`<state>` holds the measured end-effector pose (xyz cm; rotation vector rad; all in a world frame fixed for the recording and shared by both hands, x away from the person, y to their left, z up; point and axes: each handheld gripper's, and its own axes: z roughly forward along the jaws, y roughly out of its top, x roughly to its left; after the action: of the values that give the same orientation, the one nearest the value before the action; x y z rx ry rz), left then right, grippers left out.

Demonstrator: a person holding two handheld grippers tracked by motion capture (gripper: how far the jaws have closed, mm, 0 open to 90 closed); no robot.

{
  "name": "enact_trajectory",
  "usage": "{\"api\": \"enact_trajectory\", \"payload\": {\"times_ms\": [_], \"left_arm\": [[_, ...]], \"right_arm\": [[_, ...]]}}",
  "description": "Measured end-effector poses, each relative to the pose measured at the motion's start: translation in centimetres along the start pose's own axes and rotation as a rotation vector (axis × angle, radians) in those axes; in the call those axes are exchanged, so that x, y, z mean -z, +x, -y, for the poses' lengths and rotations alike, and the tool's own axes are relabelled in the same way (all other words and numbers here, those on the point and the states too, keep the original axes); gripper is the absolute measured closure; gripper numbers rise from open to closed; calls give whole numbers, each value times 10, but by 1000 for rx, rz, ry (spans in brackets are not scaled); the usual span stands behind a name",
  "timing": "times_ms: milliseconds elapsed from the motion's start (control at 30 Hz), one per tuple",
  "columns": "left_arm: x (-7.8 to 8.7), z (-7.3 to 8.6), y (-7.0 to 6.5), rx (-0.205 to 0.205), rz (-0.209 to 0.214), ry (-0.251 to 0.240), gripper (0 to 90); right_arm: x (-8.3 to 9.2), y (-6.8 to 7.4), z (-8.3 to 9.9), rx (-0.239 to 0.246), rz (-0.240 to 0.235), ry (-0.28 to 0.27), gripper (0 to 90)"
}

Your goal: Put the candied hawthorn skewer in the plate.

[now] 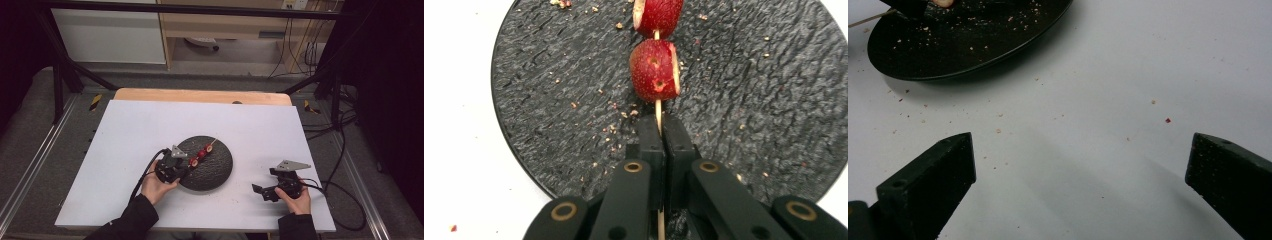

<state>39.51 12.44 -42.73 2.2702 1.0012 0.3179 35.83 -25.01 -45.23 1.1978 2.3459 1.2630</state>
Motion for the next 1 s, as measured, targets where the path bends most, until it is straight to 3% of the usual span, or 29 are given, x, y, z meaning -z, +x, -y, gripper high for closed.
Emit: {"api": "enact_trajectory", "payload": {"times_ms": [467, 600, 767, 1000], "left_arm": [[-5, -1, -2, 0, -20, -2, 873], [-2, 1, -1, -8, -15, -15, 790], [10, 4, 5, -35, -1, -58, 620], [27, 13, 15, -110, 36, -74, 425]], "right_arm": [[0, 1, 0, -9, -6, 4, 6], [0, 1, 0, -6, -5, 3, 6], [0, 1, 0, -9, -4, 3, 6], [0, 0, 0, -7, -2, 5, 6]]}}
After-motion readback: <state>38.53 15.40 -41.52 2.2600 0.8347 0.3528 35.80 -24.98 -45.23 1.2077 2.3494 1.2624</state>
